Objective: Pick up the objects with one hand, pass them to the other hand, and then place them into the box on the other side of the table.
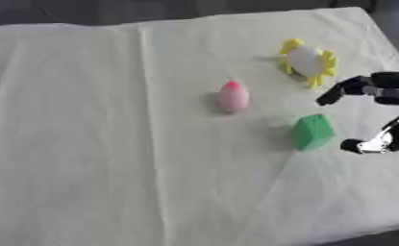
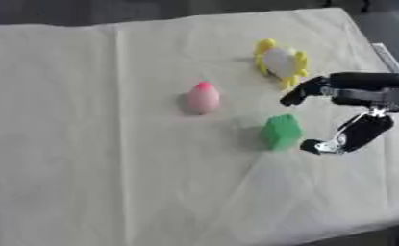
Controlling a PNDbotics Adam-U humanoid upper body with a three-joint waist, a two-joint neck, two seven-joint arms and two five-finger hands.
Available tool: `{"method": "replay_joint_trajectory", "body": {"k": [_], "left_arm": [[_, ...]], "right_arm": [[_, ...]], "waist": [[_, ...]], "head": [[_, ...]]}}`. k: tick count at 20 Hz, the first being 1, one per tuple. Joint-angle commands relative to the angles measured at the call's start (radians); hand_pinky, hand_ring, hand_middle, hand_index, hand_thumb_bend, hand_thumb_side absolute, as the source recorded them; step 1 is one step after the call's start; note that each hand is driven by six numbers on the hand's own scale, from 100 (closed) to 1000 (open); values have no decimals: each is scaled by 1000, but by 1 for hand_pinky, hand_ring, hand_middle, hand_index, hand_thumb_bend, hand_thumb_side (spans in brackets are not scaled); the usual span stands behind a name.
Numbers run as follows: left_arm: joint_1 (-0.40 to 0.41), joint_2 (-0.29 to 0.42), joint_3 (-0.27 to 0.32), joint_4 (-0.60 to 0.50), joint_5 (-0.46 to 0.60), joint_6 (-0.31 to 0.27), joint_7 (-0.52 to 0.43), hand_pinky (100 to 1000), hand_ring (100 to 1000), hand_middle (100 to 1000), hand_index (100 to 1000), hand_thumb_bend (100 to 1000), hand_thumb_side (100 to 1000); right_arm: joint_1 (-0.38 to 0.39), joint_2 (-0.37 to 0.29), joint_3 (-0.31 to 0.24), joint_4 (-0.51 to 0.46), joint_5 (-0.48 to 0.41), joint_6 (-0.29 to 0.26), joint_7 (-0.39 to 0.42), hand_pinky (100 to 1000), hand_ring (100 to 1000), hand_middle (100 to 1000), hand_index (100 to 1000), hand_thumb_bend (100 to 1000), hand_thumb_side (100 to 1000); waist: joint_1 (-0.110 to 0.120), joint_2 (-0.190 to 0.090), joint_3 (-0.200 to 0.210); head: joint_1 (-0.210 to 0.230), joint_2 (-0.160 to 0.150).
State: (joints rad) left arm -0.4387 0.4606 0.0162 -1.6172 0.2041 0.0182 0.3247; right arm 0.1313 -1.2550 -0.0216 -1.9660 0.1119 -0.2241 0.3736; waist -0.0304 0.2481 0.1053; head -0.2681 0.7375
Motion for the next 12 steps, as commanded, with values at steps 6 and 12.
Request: {"method": "replay_joint_trajectory", "body": {"k": [6, 12], "left_arm": [[-9, 23, -1, -19, 0, 0, -6, 729, 715, 635, 757, 100, 796], [-8, 23, -2, -21, -1, 1, -7, 729, 715, 635, 757, 100, 798]], "right_arm": [[-23, -26, 12, 15, 44, 9, -10, 940, 862, 833, 921, 351, 373], [-36, -20, 12, 30, 71, 15, -35, 941, 868, 838, 926, 367, 396]], "waist": [[1, -14, 8], [3, -7, 11]], "head": [[-12, -2], [-15, -7]]}}
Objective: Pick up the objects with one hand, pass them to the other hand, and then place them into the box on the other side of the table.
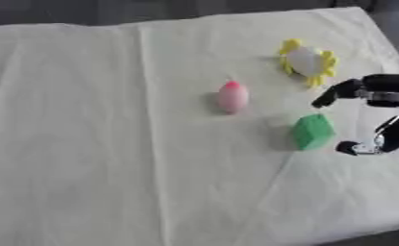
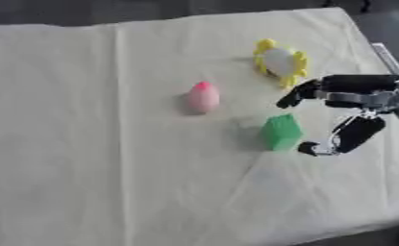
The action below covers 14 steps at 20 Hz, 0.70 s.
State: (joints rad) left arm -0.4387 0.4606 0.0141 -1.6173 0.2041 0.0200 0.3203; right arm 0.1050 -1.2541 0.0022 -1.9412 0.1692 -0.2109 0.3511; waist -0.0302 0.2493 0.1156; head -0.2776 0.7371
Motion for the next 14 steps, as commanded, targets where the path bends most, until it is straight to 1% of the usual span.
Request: {"method": "replay_joint_trajectory", "body": {"k": [1, 8, 14], "left_arm": [[-8, 23, 0, -21, -1, 0, -3, 729, 715, 635, 757, 100, 798], [-8, 21, 1, -25, -3, 2, -2, 730, 715, 635, 756, 100, 802], [-11, 20, 1, -28, -3, 3, 0, 730, 716, 635, 756, 100, 803]], "right_arm": [[-11, -20, -11, 9, 19, 2, -14, 941, 869, 838, 926, 368, 397], [-17, -7, -11, 35, 53, -3, -14, 941, 871, 839, 927, 377, 403], [-26, 4, -10, 57, 53, -10, -5, 942, 872, 840, 928, 355, 377]], "waist": [[2, -6, 1], [6, 11, 7], [9, 21, 13]], "head": [[-6, -8], [-10, -18], [-14, -22]]}}
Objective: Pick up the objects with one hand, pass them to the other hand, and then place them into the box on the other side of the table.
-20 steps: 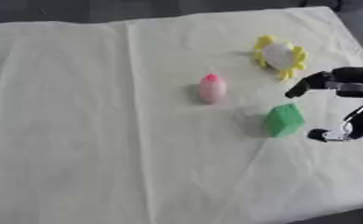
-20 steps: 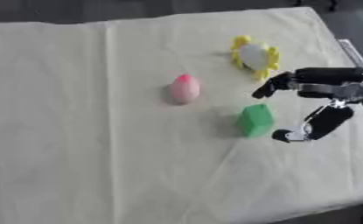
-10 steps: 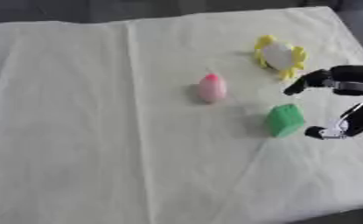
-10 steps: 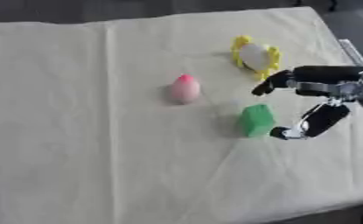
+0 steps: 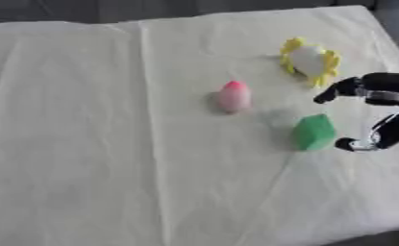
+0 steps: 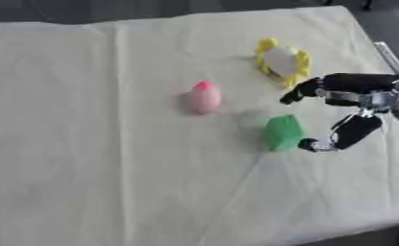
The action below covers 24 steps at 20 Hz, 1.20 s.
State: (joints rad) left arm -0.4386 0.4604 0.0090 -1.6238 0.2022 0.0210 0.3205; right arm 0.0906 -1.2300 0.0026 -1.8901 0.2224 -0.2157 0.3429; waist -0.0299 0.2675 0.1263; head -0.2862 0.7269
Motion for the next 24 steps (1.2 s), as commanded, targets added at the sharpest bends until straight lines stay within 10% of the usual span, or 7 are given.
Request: {"method": "replay_joint_trajectory", "body": {"k": [1, 24], "left_arm": [[-12, 19, 6, -22, -1, 2, 0, 730, 716, 635, 756, 100, 803], [-13, 14, 6, -29, 2, 3, 0, 731, 718, 635, 756, 100, 802]], "right_arm": [[-16, -20, -9, 9, -3, -6, 6, 942, 872, 840, 928, 354, 376], [-61, 19, 22, 102, 15, -31, 72, 943, 875, 841, 929, 359, 377]], "waist": [[9, 4, 3], [8, 8, 27]], "head": [[-7, -13], [-15, -31]]}}
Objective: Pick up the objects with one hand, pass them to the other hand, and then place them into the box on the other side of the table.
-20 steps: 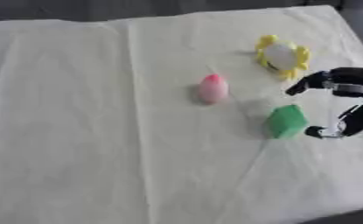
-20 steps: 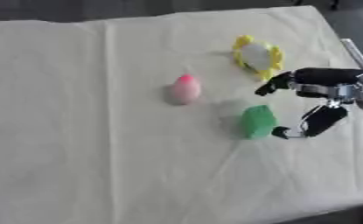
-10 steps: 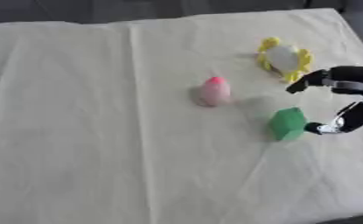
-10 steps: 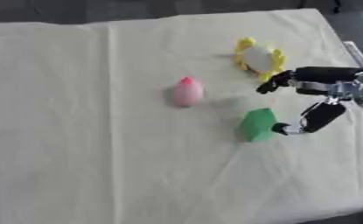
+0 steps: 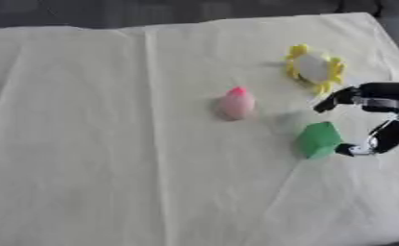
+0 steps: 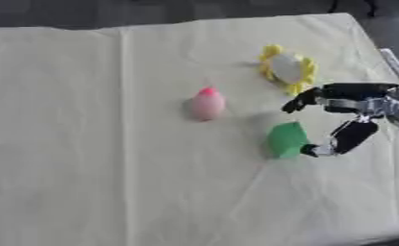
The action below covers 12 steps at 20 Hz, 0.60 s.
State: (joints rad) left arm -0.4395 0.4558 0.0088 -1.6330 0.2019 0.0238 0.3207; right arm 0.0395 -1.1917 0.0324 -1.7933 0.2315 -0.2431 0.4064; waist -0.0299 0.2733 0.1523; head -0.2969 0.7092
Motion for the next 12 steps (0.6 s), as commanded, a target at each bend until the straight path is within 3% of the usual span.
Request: {"method": "replay_joint_trajectory", "body": {"k": [1, 7, 12], "left_arm": [[-13, 18, 6, -20, 3, 1, 0, 731, 718, 635, 756, 100, 801], [-20, 15, 3, -23, 4, 2, -2, 731, 708, 635, 756, 100, 800], [-21, 13, 1, -24, 4, 3, -4, 731, 705, 635, 756, 100, 802]], "right_arm": [[-12, -16, -6, 9, 7, -4, 10, 943, 874, 841, 928, 359, 375], [-29, 1, 4, 34, 9, 2, 17, 941, 872, 839, 926, 331, 364], [-39, 10, 3, 55, 13, 8, 14, 940, 870, 836, 924, 358, 374]], "waist": [[8, 3, 2], [12, 9, 8], [13, 12, 12]], "head": [[-6, -13], [-12, -18], [-15, -22]]}}
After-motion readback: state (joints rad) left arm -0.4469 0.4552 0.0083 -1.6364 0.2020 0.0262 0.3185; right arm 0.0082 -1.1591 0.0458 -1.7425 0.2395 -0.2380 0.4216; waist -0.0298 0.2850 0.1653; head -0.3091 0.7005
